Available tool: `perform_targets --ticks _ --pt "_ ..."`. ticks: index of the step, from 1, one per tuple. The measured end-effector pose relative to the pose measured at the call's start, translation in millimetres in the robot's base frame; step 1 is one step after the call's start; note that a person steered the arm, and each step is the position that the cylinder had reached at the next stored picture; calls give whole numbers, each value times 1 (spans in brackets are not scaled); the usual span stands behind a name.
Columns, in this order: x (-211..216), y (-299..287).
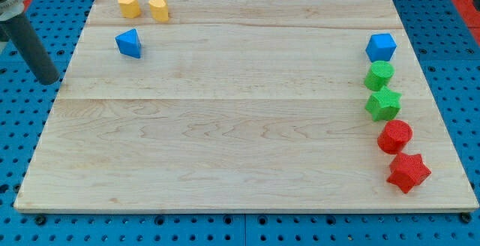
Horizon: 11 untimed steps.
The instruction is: Push the blue triangle towards the top right corner
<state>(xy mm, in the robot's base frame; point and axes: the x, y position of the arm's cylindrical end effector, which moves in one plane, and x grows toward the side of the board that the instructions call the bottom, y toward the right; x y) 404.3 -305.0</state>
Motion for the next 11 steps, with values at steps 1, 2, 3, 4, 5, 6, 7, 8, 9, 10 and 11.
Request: perform_targets --ticks 1,2,3,4,5,6,7,8,9,10,11 --pt "-39 7" --pt "-79 44" --pt "-78 120" --pt "-78 190" --pt "-87 262" --pt "-101 316" --pt "-122 344" --pt "-144 324" --pt "-149 315" --pt "-155 344" --pt "-158 383"
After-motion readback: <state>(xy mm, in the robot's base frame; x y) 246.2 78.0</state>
